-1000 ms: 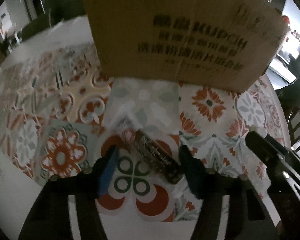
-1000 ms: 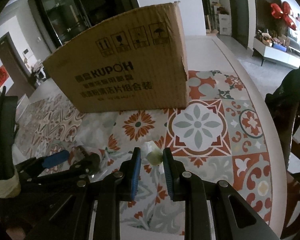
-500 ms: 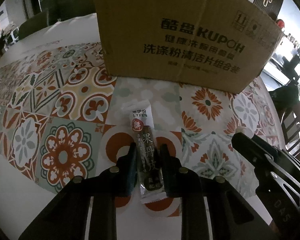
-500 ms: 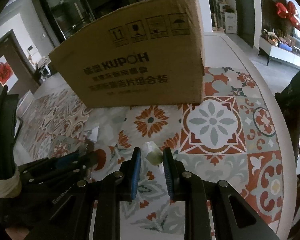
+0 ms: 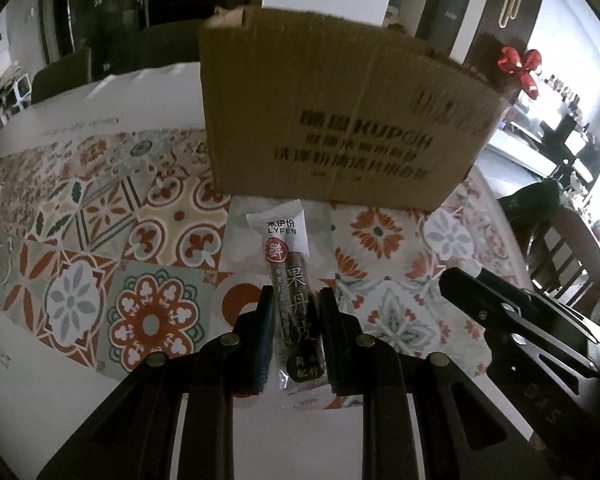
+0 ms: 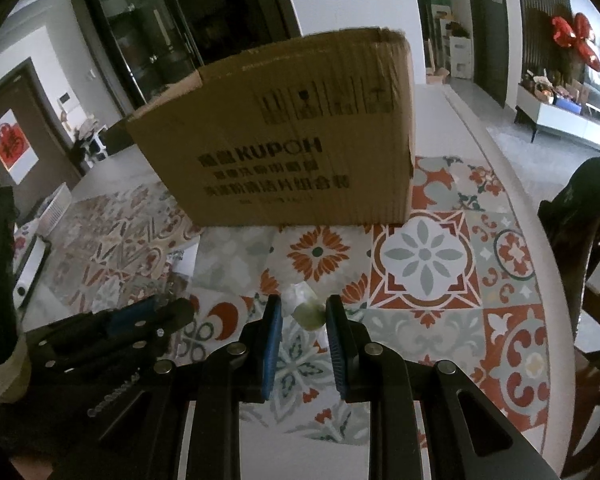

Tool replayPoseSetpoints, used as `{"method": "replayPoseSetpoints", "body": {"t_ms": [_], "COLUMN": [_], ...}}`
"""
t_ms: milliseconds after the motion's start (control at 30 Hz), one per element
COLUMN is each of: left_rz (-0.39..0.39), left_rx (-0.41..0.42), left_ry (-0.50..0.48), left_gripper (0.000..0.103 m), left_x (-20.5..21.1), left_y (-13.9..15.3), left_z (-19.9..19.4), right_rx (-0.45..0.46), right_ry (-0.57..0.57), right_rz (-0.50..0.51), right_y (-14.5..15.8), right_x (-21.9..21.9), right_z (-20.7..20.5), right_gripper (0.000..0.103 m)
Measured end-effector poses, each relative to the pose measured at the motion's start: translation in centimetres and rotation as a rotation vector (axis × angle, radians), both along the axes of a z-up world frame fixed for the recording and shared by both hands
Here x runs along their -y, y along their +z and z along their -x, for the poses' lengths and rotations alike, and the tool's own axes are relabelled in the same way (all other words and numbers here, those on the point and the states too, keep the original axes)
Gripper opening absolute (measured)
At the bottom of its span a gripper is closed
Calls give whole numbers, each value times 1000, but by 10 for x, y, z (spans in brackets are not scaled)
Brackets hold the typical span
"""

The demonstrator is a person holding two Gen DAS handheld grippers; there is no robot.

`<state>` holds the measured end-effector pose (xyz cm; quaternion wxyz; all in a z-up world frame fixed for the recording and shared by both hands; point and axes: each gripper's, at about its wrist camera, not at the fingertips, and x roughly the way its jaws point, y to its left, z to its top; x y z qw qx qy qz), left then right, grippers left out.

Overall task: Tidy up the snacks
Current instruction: 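Carry the stick bar and green candy over the box and release both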

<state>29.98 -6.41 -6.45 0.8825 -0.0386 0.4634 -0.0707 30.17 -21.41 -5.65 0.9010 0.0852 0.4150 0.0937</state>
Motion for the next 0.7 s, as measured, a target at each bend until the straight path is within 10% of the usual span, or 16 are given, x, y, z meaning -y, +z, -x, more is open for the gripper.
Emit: {"method": "replayPoseSetpoints", "body": {"t_ms": [700], "left_rz": [20], "left_rx": [220], "left_ry": [-75], "left_gripper": [22], "left_x": [-10], "left_y": [83], "left_z": [15], "right_rx": [165], "right_ry": [-18], "right_rz": [17], "right_y": [75], "right_x": [-3], "right_z": [14], "right_gripper": [24]}}
